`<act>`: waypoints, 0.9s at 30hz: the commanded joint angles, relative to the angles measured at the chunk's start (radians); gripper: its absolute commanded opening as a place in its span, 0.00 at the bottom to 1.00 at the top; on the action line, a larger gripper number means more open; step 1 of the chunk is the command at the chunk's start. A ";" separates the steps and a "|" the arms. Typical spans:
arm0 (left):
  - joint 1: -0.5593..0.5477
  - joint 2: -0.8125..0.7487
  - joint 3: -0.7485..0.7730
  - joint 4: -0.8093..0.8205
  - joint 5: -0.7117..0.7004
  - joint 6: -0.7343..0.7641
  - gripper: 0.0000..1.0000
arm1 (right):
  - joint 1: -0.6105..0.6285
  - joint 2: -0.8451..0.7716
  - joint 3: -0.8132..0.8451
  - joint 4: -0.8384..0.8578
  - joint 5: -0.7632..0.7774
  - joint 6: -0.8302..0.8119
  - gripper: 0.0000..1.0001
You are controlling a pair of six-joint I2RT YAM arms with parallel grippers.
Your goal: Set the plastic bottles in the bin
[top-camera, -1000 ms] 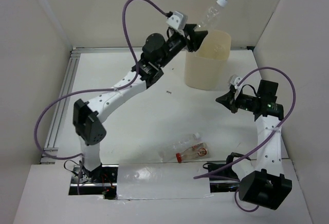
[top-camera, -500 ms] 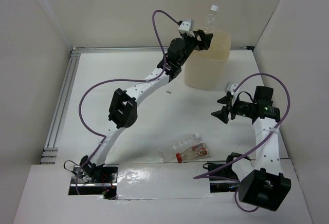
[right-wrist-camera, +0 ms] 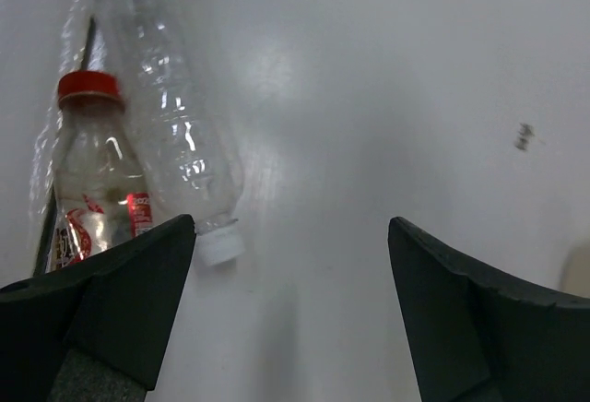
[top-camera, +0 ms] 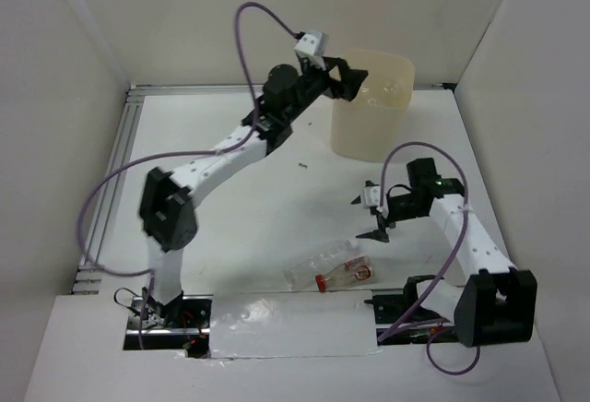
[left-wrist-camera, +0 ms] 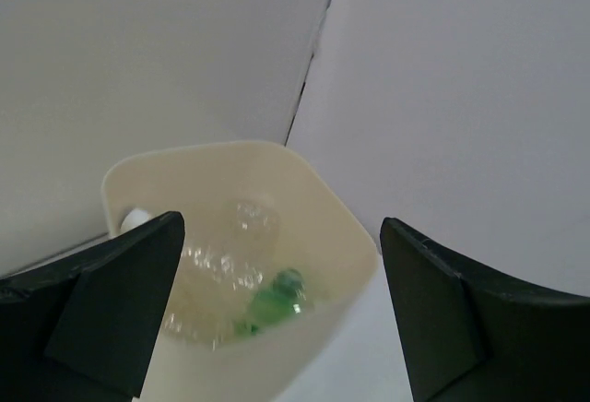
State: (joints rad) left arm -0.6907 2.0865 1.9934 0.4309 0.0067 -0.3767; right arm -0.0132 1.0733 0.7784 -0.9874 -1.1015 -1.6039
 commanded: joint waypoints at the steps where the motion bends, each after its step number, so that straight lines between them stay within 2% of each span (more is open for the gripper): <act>1: -0.003 -0.369 -0.297 0.063 0.036 0.091 1.00 | 0.131 0.085 0.024 -0.060 0.086 -0.194 0.91; 2: -0.024 -0.504 -0.596 0.037 -0.005 0.141 1.00 | 0.230 0.129 0.033 -0.041 0.112 -0.194 0.90; 3: -0.024 -0.567 -0.599 0.022 -0.005 0.142 1.00 | 0.231 0.129 0.033 -0.040 0.112 -0.194 0.90; 4: -0.024 -0.629 -0.690 0.006 -0.005 0.153 1.00 | 0.264 0.140 0.033 -0.027 0.130 -0.194 0.90; 5: -0.052 -0.691 -0.858 -0.013 -0.040 0.186 1.00 | 0.330 0.163 0.033 -0.016 0.170 -0.171 0.90; 7: -0.076 -0.814 -1.009 -0.096 -0.089 0.196 1.00 | 0.380 0.184 0.033 0.051 0.195 -0.108 0.89; 9: -0.115 -1.018 -1.201 -0.147 -0.135 0.168 1.00 | 0.432 0.223 0.033 0.101 0.225 -0.032 0.89; 11: -0.139 -1.156 -1.297 -0.237 -0.148 0.128 1.00 | 0.453 0.252 0.033 0.148 0.256 -0.008 0.89; 12: -0.173 -1.287 -1.364 -0.271 -0.178 0.090 1.00 | 0.478 0.284 0.033 0.157 0.268 0.008 0.89; 15: -0.243 -1.503 -1.450 -0.420 -0.246 0.009 1.00 | 0.539 0.341 0.033 0.219 0.330 0.060 0.85; 19: -0.331 -1.650 -1.498 -0.579 -0.344 -0.042 1.00 | 0.579 0.404 0.009 0.351 0.405 0.143 0.72; 22: -0.352 -1.662 -1.498 -0.632 -0.355 -0.057 1.00 | 0.598 0.427 0.018 0.362 0.436 0.171 0.67; 24: -0.352 -1.646 -1.498 -0.632 -0.338 -0.057 1.00 | 0.607 0.427 0.028 0.362 0.450 0.188 0.58; 26: -0.352 -1.614 -1.489 -0.592 -0.298 -0.048 1.00 | 0.607 0.436 0.054 0.372 0.460 0.237 0.46; 27: -0.352 -1.593 -1.489 -0.577 -0.281 -0.035 1.00 | 0.607 0.436 0.083 0.372 0.460 0.254 0.36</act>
State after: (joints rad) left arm -1.0378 0.4530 0.4973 -0.1715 -0.2966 -0.4038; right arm 0.5850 1.4868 0.8074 -0.6811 -0.7193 -1.4242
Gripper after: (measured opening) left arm 1.001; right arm 0.655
